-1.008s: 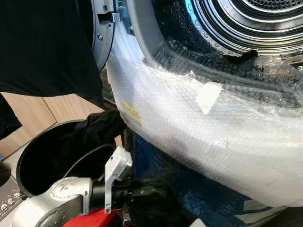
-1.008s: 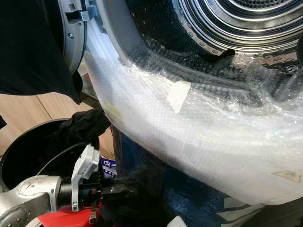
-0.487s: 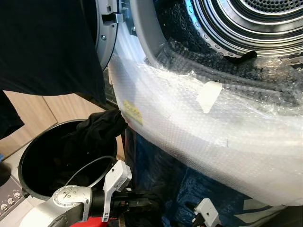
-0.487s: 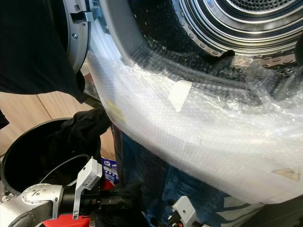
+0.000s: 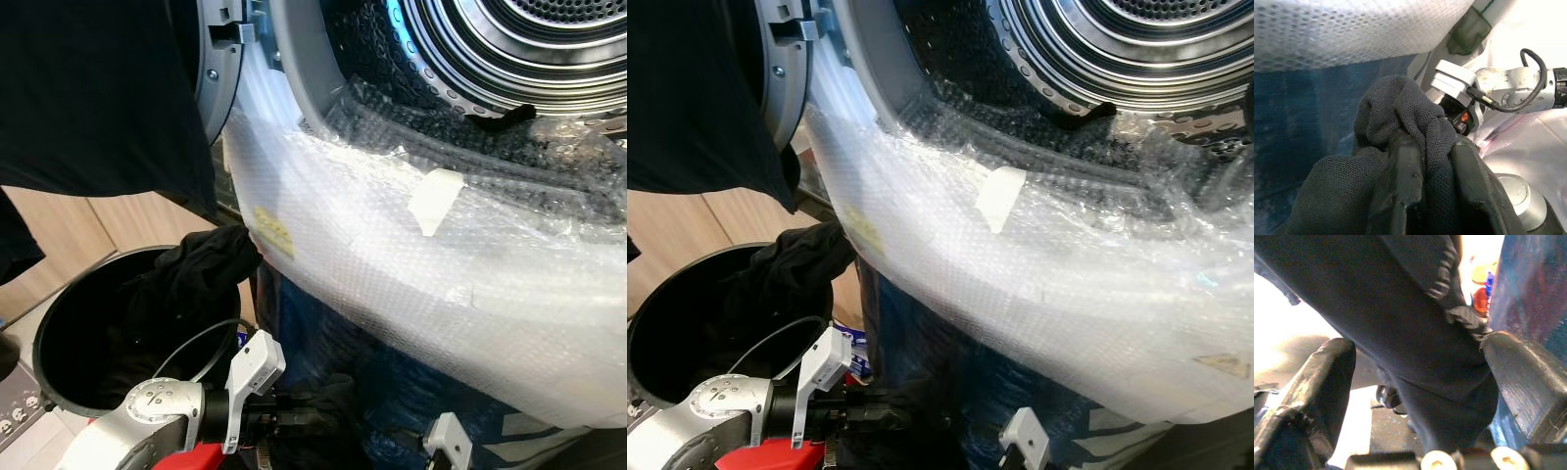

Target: Clothes washing

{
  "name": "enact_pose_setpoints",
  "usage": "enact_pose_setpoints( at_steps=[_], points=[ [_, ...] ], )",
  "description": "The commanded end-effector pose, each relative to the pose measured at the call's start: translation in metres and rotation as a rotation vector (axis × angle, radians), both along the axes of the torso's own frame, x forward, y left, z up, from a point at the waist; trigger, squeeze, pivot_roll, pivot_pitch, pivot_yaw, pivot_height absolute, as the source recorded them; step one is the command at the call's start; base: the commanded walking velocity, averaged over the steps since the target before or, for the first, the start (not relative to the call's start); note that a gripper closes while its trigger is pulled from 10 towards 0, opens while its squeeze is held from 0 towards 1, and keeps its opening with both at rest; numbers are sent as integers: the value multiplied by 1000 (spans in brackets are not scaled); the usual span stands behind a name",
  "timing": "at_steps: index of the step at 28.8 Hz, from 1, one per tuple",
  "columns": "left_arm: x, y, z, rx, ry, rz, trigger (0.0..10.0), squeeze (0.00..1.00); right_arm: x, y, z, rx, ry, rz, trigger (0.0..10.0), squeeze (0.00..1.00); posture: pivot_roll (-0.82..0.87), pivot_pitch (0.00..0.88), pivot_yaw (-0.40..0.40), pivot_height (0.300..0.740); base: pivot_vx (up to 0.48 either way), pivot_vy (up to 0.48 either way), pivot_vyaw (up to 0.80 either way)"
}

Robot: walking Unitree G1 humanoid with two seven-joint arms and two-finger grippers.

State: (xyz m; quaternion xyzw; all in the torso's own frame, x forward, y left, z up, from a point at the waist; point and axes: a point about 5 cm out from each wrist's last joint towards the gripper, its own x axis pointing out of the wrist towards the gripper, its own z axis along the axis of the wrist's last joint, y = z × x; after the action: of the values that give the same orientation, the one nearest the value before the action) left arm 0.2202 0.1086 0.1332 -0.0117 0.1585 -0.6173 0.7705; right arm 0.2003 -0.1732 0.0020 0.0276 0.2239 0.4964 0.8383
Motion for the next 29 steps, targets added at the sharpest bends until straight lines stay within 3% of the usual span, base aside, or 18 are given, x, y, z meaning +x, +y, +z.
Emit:
enact_pose_setpoints(
  at_steps=[1,11,12,13,14,15,16,21,27,29],
  points=[
    [0,-2,3,-4,-28,-6,0,0,0,0,4,0,-12,14,10000,1000,71,154,-33,740,0,0,0],
    [15,-23,-5,-25,-63,63,0,0,-6,26,15,51,-15,123,10000,1000,61,128,-39,740,0,0,0],
    [17,-26,-4,-36,-66,77,0,0,-6,27,16,48,-15,130,10000,847,61,128,-39,740,0,0,0],
    [19,-28,-2,-46,-70,87,0,0,-6,27,16,43,-16,139,10000,357,61,128,-39,740,0,0,0],
    [20,-30,-2,-52,-72,93,0,0,-6,28,16,39,-17,144,10000,357,61,128,-39,740,0,0,0],
    [21,-31,-2,-48,-80,97,0,0,-7,28,16,34,-15,146,10000,125,60,122,-37,740,0,0,0],
    [21,-36,-4,-26,-94,81,0,0,-6,30,14,26,-11,140,10000,0,60,118,-39,740,0,0,0],
    [18,-48,-4,-49,-91,40,0,0,8,32,7,-40,-48,1,10000,0,59,98,-39,740,0,0,0],
    [17,-52,-3,-41,-110,19,0,0,15,43,6,-25,-67,-75,10000,0,63,86,-42,740,0,0,0],
    [22,-53,3,-55,-138,47,0,0,15,48,8,23,-45,-85,10000,0,66,97,-46,740,0,0,0]
  ],
)
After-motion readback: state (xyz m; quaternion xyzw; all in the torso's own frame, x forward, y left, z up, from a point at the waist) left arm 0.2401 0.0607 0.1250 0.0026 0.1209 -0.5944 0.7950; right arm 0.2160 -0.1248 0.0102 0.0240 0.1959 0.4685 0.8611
